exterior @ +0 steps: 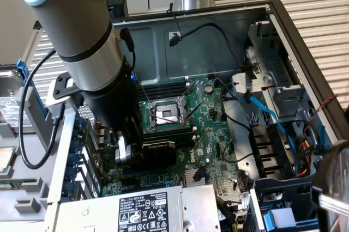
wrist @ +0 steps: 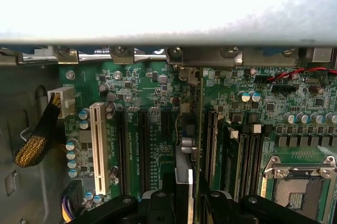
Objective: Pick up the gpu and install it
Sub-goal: 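Insert the gpu into the slot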
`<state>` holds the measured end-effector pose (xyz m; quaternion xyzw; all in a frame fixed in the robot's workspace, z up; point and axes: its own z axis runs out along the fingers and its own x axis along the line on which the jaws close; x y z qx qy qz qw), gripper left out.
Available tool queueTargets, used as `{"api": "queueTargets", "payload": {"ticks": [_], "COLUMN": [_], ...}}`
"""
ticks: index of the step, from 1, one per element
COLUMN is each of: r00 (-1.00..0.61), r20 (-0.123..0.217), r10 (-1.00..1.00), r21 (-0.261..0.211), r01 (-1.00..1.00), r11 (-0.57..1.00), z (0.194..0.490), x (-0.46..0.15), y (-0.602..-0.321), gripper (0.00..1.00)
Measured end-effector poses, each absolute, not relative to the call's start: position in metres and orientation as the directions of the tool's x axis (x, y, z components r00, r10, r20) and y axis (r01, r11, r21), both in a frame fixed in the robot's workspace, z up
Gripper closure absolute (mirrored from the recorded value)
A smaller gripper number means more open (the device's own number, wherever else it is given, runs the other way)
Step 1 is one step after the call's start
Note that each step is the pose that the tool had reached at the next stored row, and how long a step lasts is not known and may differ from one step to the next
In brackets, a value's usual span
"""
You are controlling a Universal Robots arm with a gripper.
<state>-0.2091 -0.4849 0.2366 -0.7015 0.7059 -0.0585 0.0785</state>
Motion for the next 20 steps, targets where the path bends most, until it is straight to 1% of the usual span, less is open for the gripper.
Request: {"api": "queueTargets", "payload": {"ticks": [20], "r00": [-0.004], "r20": [-0.029], "r10": [-1.000], "r21": [-0.193], "r01": [-0.981], "r11": [0.009], "z": [0.2339], "x": [-0.2091], "y": [-0.4849], "gripper": [0.73]}}
